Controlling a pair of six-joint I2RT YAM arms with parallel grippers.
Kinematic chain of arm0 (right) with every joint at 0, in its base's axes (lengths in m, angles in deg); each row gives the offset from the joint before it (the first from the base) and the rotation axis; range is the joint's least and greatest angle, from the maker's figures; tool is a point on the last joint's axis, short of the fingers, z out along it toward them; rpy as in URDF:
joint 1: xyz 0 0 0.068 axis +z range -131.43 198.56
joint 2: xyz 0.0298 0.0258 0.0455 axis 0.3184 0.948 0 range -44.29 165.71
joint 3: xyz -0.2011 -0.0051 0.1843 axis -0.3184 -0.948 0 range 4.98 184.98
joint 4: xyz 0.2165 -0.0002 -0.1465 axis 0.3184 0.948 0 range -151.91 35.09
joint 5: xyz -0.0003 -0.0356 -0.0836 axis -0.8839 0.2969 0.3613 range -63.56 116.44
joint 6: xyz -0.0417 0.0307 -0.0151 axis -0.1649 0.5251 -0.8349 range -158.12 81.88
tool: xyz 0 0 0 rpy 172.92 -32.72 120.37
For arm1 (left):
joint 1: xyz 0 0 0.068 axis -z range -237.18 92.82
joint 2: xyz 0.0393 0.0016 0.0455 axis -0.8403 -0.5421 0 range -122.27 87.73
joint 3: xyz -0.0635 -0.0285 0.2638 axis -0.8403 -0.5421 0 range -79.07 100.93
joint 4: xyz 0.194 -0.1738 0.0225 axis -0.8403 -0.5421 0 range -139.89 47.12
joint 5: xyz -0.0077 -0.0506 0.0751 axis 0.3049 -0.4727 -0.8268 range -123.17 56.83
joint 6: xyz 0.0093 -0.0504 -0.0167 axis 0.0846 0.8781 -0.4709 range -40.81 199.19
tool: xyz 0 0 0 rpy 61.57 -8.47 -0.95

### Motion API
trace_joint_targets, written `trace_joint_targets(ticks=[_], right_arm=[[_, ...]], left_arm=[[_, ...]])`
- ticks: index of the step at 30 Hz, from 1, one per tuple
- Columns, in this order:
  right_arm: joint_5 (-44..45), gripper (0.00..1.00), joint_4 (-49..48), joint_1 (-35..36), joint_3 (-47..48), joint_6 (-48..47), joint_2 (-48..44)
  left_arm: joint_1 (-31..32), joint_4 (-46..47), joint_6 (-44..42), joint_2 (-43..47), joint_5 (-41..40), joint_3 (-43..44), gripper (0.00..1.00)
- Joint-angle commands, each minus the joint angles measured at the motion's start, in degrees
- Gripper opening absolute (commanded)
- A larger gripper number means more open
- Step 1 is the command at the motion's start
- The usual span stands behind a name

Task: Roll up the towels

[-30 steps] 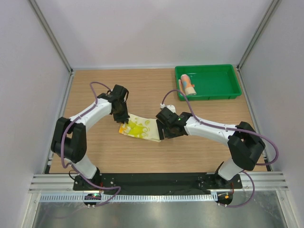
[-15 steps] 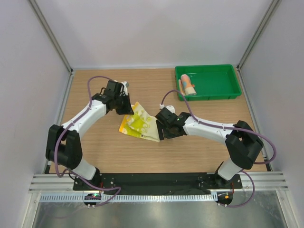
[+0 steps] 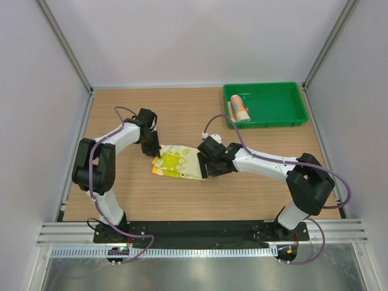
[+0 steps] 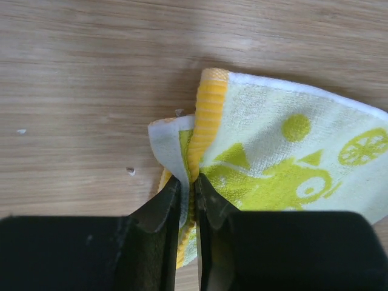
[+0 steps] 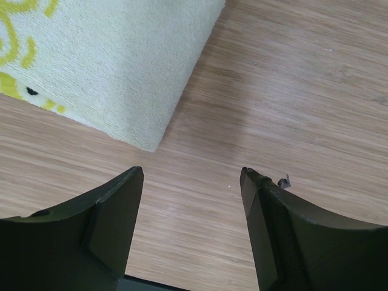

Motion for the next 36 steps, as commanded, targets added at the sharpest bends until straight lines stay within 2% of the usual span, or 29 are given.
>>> trace_joint_targets(ticks=[1,5,11,19,21,22,23,26,29,31,34,35,36], right_arm=[[-0.7,0.72,-1.6,0.1,3.5,-1.1,-0.5],[-1.7,0.70,-1.4,0.1,7.3,-1.4,0.6],[-7.5,0.64,-2.9,-1.0,12.0,-0.9,4.0],[-10.2,0.63,-3.9,-3.4,12.9,-0.7,7.4],[-11.1,0.63,-4.3,-3.8,12.8,-0.7,8.3],[-11.1,0.63,-4.5,-4.1,12.9,-0.7,8.6],[-11.2,0.63,-4.8,-4.3,13.2,-0.7,9.2],[-14.1,0.63,-5.1,-4.4,14.3,-1.1,9.8],[-15.7,0.62,-5.2,-4.4,15.4,-1.6,10.1],[-17.8,0.59,-6.3,-4.4,15.7,-2.1,9.3],[-21.5,0.45,-9.6,-4.4,15.4,-2.1,8.0],[-22.7,0.37,-11.2,-4.5,15.5,-2.1,8.0],[-24.2,0.33,-12.0,-4.6,15.7,-2.0,8.3]], left_arm=[[0.2,-3.3,0.3,5.6,-2.7,0.2,0.15],[0.2,-6.4,0.5,8.9,-4.9,0.6,0.14],[0.1,-9.7,1.9,13.0,-4.1,-0.7,0.13],[0.1,-13.5,7.4,20.8,-4.9,-5.4,0.17],[0.2,-12.4,8.4,22.1,-5.6,-9.3,0.24],[0.1,-10.5,8.9,22.2,-6.2,-10.6,0.31],[0.0,-9.4,9.0,22.0,-7.6,-11.8,0.43],[0.0,-7.7,8.2,18.0,-10.1,-13.3,0.51],[0.1,-8.2,8.4,13.5,-12.7,-11.9,0.54],[0.0,-8.4,8.9,13.3,-13.3,-10.7,0.54],[0.2,-8.2,10.2,16.7,-14.6,-9.6,0.55],[0.3,-8.1,10.5,18.1,-14.9,-9.4,0.55],[0.7,-7.9,10.5,18.7,-15.0,-9.4,0.56]])
